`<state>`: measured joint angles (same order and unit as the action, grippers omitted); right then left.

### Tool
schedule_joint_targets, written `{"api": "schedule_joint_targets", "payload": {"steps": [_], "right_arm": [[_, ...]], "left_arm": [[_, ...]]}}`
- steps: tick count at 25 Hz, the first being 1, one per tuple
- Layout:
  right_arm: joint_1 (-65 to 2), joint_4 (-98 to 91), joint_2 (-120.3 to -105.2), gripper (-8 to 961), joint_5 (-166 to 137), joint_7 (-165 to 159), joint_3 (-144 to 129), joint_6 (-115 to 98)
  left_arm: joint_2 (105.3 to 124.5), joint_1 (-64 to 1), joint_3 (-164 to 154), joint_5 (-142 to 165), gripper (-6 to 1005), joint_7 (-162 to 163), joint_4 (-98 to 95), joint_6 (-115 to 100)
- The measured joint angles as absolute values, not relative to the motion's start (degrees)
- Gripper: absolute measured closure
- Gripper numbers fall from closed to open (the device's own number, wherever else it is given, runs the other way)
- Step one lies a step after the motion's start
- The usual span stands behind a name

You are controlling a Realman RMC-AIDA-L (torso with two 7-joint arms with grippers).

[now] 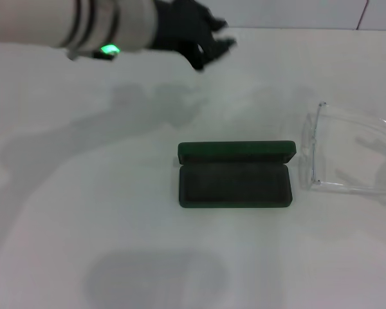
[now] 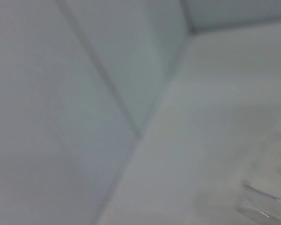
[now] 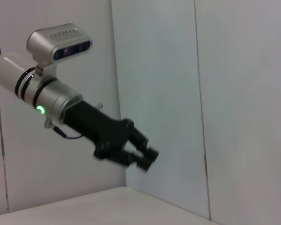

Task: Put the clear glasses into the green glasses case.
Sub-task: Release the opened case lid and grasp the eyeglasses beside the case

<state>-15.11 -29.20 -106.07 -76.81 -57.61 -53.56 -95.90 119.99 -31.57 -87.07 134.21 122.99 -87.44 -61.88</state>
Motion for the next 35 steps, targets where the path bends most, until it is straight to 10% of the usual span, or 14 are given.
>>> {"api": "schedule_joint_targets", "payload": {"steps": [15, 35], "right_arm": [[-18.23, -34.92, -106.4, 84, -87.64, -67.0, -53.65, -94.0], [-20.83, -52.42, -105.07, 91, -102.26, -86.17, -45.91, -101.64]], "left_arm": [[119.37, -29.05, -53.32, 98.28, 973, 106.19, -64.0, -65.52], [116.78, -30.69, -44.58, 99.27, 977, 121.56, -46.95, -72.84]]}}
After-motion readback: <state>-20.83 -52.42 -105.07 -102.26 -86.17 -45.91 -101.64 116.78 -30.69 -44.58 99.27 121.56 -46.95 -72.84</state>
